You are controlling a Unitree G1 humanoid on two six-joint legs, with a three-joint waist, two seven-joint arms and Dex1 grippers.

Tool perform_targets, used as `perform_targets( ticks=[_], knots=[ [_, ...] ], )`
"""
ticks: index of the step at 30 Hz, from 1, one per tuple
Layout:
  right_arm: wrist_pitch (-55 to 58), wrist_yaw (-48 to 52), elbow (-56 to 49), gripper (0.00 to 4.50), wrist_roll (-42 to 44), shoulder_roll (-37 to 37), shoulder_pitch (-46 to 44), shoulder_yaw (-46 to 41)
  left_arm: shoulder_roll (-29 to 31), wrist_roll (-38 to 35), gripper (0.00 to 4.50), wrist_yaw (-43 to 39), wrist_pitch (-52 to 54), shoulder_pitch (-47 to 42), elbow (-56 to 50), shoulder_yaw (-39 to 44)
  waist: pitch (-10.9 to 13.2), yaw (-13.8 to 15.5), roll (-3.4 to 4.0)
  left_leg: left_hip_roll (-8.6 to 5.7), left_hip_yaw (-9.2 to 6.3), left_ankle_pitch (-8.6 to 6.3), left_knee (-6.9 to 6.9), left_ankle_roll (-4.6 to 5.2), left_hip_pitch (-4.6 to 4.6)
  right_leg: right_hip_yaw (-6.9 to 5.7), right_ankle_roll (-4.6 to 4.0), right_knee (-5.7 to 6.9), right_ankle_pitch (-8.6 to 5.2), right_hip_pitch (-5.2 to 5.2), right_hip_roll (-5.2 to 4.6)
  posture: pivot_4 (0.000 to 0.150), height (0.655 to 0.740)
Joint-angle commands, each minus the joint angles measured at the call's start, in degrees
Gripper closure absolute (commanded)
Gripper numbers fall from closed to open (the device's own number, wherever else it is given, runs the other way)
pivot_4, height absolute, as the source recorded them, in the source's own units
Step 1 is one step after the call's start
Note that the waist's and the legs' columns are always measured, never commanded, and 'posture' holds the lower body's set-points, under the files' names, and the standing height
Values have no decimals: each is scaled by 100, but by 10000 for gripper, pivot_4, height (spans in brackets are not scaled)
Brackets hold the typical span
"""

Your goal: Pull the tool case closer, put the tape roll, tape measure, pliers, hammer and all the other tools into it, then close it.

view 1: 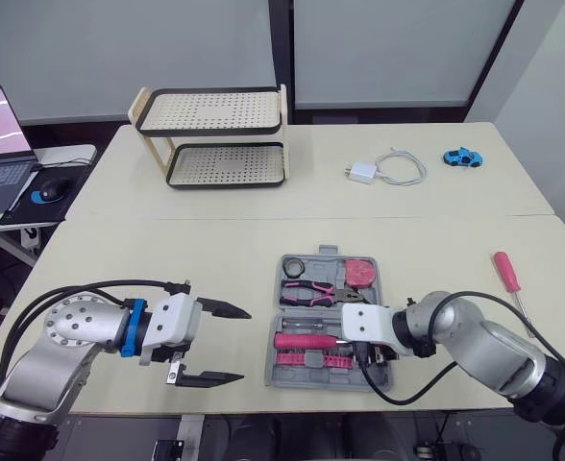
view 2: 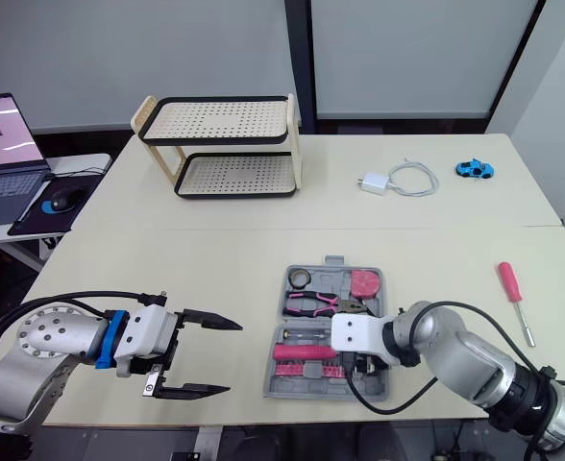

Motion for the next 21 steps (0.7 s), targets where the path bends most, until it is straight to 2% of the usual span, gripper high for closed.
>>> perform_targets(
  ticks=[1, 4, 5, 8, 11, 21],
  knots=[
    [13, 160, -375, 25263, 305, -22, -82, -489, -16, -35, 0, 40, 16, -31, -150, -28, 0, 3, 0, 0, 0, 0, 0, 0, -1, 0, 0, 0, 0, 0, 0, 1500, 7318],
    [-158, 98, -392, 25263, 413, 4, 137, -698, -9, -47, 0, 57, 16, -19, -149, -14, -1, 4, -2, -1, 0, 0, 0, 0, -1, -1, 0, -3, 0, 2, -1, 1500, 7318],
    [-248, 46, -384, 26973, 418, 41, 225, -742, -6, -48, 0, 57, 13, -13, -148, -7, -2, 5, -3, -2, 0, 0, 0, 0, -1, 0, 0, -3, 0, 2, -1, 1500, 7318],
    [-346, -108, -339, 34615, 425, 178, 485, -729, -9, -50, 0, 62, 20, -7, -156, 2, -1, 6, -3, -2, 1, 0, 0, 0, -2, 0, 0, -3, 0, 2, -2, 1500, 7318],
    [-509, -250, -170, 44699, 282, 308, 617, -591, -14, -46, 0, 64, 22, -5, -163, 4, -2, 6, -3, -1, 1, 0, 0, 0, -1, 0, 0, -1, 0, 2, -1, 1500, 7318],
    [-722, -450, 550, 44699, -151, 749, 557, -101, -9, -35, 0, 79, 51, -7, -202, -12, -2, 2, -3, -3, 1, 1, 1, -1, 0, 1, 0, 0, 0, 2, -1, 1500, 7318]
  ],
)
